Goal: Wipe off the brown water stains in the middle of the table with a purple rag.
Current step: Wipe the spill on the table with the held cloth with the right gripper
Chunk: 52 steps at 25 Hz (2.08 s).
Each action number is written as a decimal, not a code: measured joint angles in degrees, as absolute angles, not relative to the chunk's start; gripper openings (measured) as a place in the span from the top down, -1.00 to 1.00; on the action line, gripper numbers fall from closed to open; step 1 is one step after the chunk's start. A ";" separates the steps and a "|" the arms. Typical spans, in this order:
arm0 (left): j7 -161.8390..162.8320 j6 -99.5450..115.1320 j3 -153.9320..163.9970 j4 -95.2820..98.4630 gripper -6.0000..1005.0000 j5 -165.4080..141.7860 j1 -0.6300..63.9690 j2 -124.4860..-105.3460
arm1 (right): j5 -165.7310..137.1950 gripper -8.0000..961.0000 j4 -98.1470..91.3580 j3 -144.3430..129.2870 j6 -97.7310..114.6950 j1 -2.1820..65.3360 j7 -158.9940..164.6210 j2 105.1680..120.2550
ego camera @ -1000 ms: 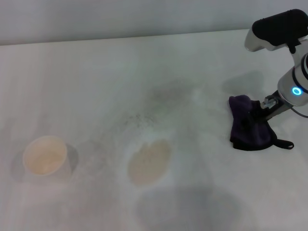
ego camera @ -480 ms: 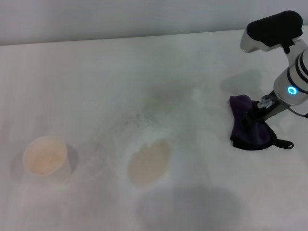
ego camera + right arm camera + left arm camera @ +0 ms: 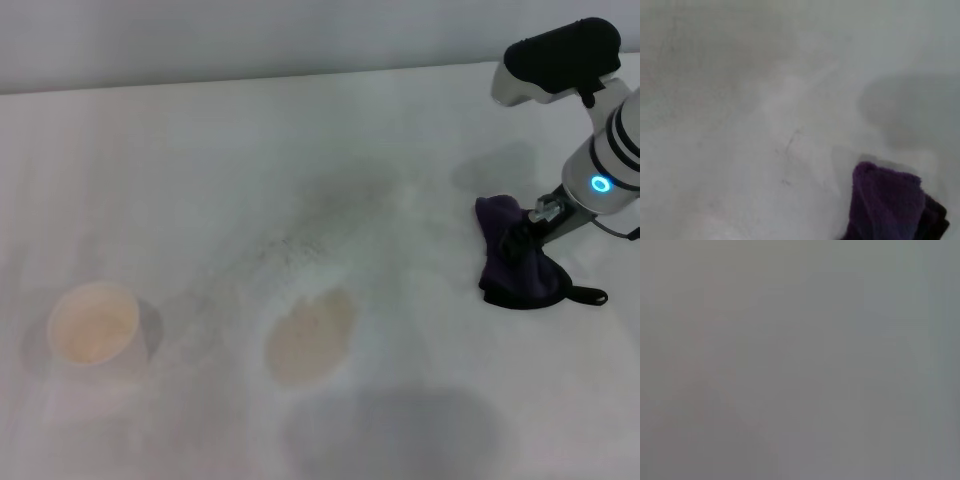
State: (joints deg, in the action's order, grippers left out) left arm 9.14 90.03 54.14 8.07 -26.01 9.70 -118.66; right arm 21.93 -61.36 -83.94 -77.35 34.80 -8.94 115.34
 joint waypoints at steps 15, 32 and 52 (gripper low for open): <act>9.10 88.65 54.14 8.15 -0.78 -25.92 10.46 -118.58 | 26.55 0.73 -61.65 -88.74 -77.60 38.01 -9.71 115.86; 9.05 88.13 54.17 8.09 -0.78 -26.27 11.17 -118.68 | 45.30 0.74 -61.32 -113.32 -71.97 48.58 -3.58 116.18; 9.05 88.21 54.44 7.99 -0.78 -26.40 10.62 -118.92 | 51.56 0.73 -58.53 -121.26 -69.17 53.36 -5.14 116.05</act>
State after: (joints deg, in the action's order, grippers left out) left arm 9.05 88.21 54.44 7.99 -26.40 10.62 -118.92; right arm 51.56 -58.53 -121.26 -69.17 53.36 -5.14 116.05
